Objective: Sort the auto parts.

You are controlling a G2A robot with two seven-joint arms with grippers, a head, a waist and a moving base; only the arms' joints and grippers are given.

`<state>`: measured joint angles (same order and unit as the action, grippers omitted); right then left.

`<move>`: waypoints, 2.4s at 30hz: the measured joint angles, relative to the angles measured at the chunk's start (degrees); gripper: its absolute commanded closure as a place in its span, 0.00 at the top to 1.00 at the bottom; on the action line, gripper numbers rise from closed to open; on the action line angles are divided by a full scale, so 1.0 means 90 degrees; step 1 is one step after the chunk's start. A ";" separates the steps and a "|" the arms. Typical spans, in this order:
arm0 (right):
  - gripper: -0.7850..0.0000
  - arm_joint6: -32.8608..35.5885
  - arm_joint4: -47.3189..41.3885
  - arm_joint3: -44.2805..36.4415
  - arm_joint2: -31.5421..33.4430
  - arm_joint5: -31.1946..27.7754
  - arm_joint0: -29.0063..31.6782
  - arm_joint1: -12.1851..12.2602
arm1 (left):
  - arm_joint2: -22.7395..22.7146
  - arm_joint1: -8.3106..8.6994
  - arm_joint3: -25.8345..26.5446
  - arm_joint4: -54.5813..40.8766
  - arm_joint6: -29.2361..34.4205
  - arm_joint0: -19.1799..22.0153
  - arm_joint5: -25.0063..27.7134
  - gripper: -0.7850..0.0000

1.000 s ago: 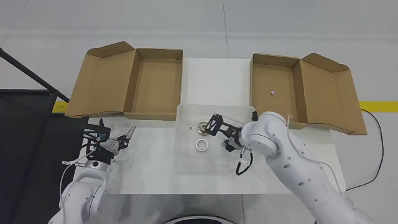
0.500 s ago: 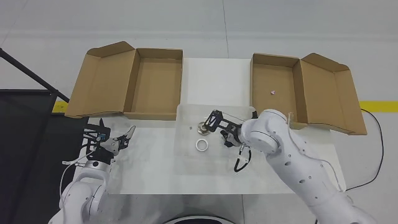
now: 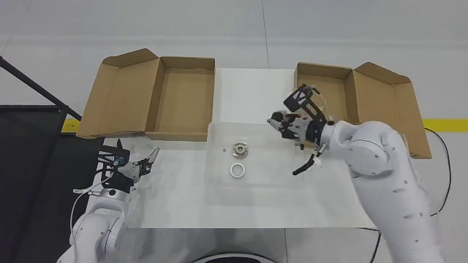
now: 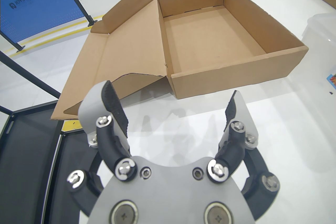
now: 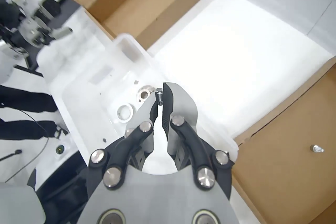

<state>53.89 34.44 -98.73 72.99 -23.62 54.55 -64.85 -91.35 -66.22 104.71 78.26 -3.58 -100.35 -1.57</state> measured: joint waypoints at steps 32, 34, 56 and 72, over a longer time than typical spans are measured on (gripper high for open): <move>0.00 -0.0217 0.0792 0.0746 0.0737 0.2358 -0.0354 0.0237 | 0.0000 0.0000 0.0000 0.0000 0.0000 0.0000 0.0000 1.00; 0.00 0.0064 0.1196 0.1105 0.0419 0.2569 -0.0678 0.0209 | 0.0000 0.0000 0.0000 0.0000 0.0000 0.0000 0.0000 1.00; 0.00 0.1694 0.2431 0.4141 -0.1571 0.2834 -0.2701 -0.0222 | 0.0000 0.0000 0.0000 0.0000 0.0000 0.0000 0.0000 1.00; 0.31 0.1577 0.2221 0.5715 -0.2142 0.2544 -0.3402 -0.0561 | 0.0000 0.0000 0.0000 0.0000 0.0000 0.0000 0.0000 1.00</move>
<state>68.08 54.43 -47.29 53.72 -0.72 23.92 -69.90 -91.35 -66.22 104.71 78.26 -3.58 -100.35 -1.57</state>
